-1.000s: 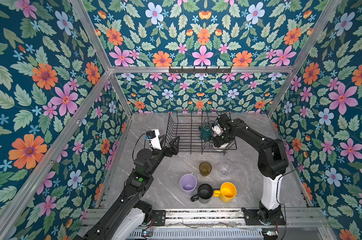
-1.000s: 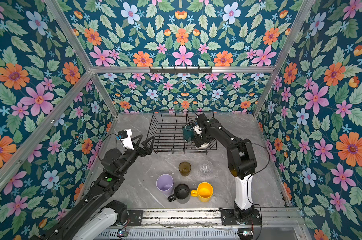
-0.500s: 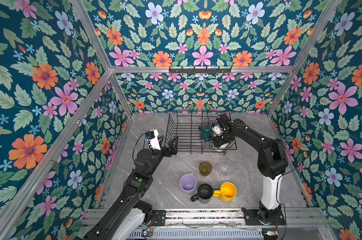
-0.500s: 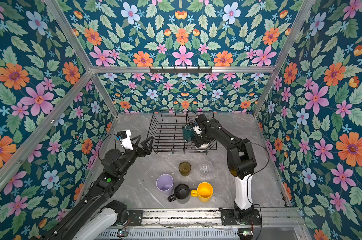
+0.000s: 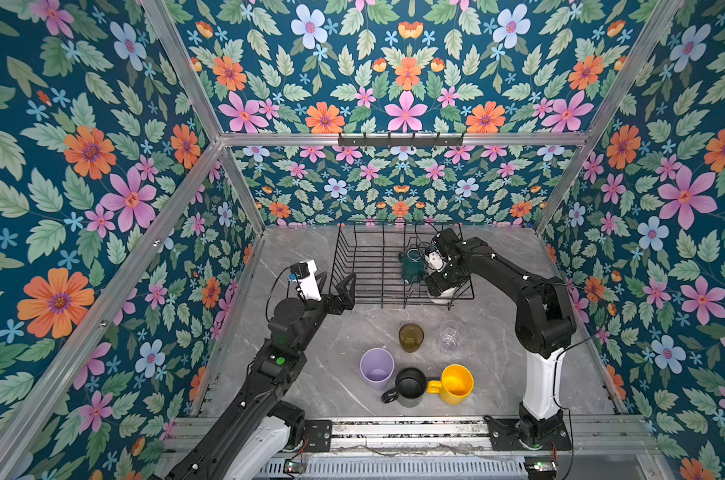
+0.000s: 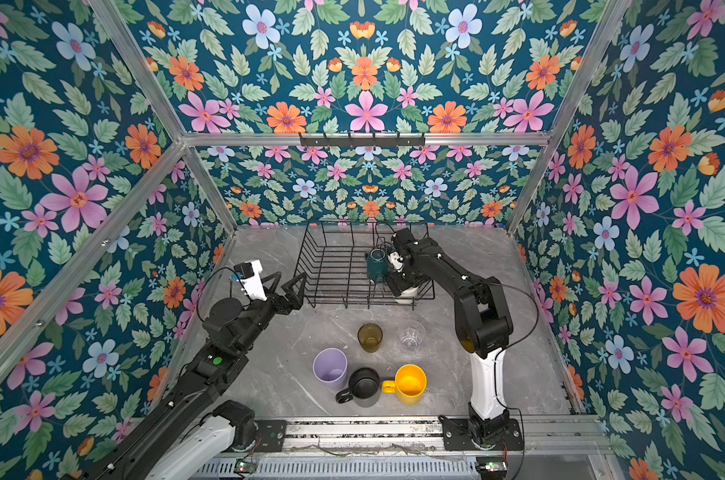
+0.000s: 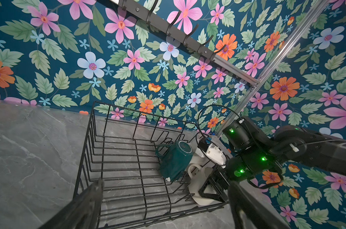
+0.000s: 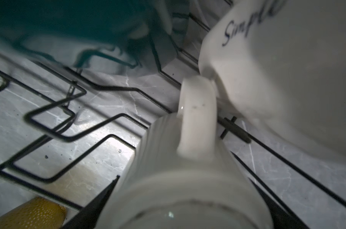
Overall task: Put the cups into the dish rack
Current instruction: 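Open the right gripper and lift it off the red-lined mug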
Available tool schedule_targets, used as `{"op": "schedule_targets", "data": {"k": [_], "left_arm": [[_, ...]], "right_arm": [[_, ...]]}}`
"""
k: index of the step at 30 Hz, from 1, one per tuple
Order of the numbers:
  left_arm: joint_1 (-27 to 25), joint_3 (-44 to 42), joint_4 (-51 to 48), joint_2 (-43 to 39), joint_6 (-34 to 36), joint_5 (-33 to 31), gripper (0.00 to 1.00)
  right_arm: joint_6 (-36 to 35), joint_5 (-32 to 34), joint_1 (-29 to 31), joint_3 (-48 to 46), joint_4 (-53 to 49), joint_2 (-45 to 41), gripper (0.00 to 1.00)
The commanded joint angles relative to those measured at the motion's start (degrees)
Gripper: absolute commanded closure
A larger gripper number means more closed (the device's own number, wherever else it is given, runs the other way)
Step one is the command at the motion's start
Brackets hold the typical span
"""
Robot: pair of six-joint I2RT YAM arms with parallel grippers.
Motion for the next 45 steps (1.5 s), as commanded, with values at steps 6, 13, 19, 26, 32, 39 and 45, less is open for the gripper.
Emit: {"op": "schedule_targets", "data": {"k": [6,13,19,26,32,39,45], "left_arm": [[0.0,0.6,0.5,-0.1,-0.1,-0.6,0.0],[0.0,1.1,-0.9,-0.4,0.0,-1.0,0.0],[0.1,1.5,-2.8,-1.3,-0.2,-1.7,0.0],[0.0,2.4,-6.1,-1.4,-0.2,-2.7,0.0],[0.1,3.7,-11.8,-2.1,0.0,-3.3,0.0],[0.1,7.9,-23.1,-3.8,0.1,-0.7,0.01],[0.1,12.7,-35.1,-4.3,1.2,3.1,0.04]], "right_arm": [[0.5,1.4,0.0,0.3,-1.7,0.3,0.04],[1.1,0.8,0.0,0.4,-1.4,-1.1,0.03],[2.0,-0.4,0.0,-0.7,0.2,-3.1,0.01],[4.3,-0.6,0.0,-2.8,2.7,-7.7,0.01],[10.0,-2.0,0.0,-8.8,9.4,-17.9,0.01],[15.0,-5.5,0.0,-17.7,18.1,-28.8,0.01],[15.9,-4.7,0.0,-20.7,20.2,-31.1,0.01]]}}
